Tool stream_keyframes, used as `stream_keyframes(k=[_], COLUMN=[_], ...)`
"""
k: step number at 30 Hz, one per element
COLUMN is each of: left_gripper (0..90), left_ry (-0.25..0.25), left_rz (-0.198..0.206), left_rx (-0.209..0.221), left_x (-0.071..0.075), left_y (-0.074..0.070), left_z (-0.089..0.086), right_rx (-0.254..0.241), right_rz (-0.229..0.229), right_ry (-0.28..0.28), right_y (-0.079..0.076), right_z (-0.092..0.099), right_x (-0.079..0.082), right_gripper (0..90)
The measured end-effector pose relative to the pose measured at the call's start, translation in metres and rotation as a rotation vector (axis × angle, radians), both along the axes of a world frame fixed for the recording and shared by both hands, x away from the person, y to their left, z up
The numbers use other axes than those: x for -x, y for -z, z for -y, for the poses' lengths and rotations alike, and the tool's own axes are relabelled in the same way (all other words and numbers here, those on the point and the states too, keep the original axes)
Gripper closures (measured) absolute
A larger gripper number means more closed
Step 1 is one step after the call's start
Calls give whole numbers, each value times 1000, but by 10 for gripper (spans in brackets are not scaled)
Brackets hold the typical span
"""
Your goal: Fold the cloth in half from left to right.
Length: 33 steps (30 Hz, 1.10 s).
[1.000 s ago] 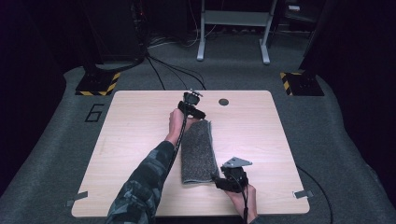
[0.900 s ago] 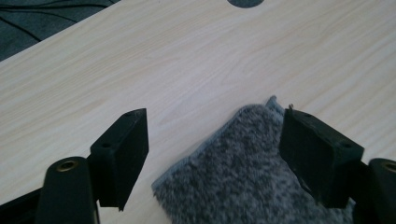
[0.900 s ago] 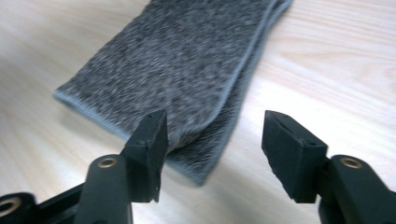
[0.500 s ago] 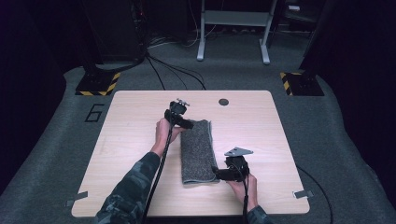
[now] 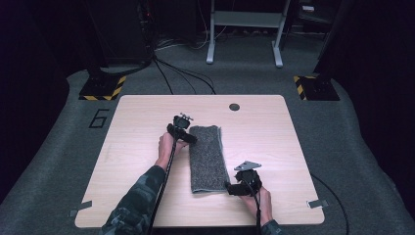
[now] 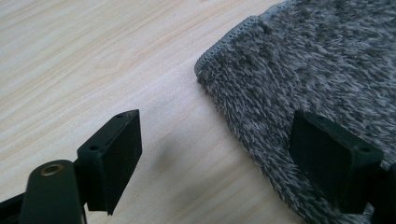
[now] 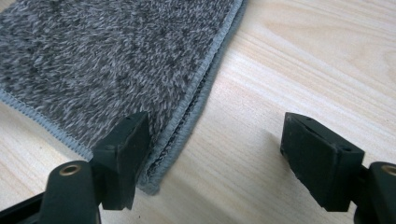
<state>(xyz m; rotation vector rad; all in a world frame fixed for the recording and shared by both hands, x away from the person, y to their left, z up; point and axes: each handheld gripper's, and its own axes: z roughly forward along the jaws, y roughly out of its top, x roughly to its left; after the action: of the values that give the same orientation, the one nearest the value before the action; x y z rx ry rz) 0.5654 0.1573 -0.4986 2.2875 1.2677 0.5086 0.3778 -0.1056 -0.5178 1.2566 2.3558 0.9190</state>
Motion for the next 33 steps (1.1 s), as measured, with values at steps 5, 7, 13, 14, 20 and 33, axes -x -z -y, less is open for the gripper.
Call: stream_keyframes(k=[5, 7, 13, 14, 20, 33], left_gripper=[159, 155, 148, 148, 144, 144], left_ry=[11, 34, 70, 87, 150, 173], left_rz=[8, 13, 25, 21, 0, 3], left_rx=[41, 59, 89, 98, 121, 73], left_x=[9, 21, 43, 55, 99, 136], left_y=[-5, -11, -15, -15, -9, 7], left_z=[-4, -5, -7, -8, -6, -6], right_rx=[-6, -14, -47, -46, -39, -24], right_rz=[2, -14, -9, -5, 14, -3], right_ry=[2, 6, -4, -7, -6, -25], right_y=[1, 0, -3, -5, -5, -4], right_z=[-1, -4, -4, -2, 3, -7], right_x=[6, 10, 12, 10, 2, -1], right_gripper=[234, 231, 224, 221, 220, 222])
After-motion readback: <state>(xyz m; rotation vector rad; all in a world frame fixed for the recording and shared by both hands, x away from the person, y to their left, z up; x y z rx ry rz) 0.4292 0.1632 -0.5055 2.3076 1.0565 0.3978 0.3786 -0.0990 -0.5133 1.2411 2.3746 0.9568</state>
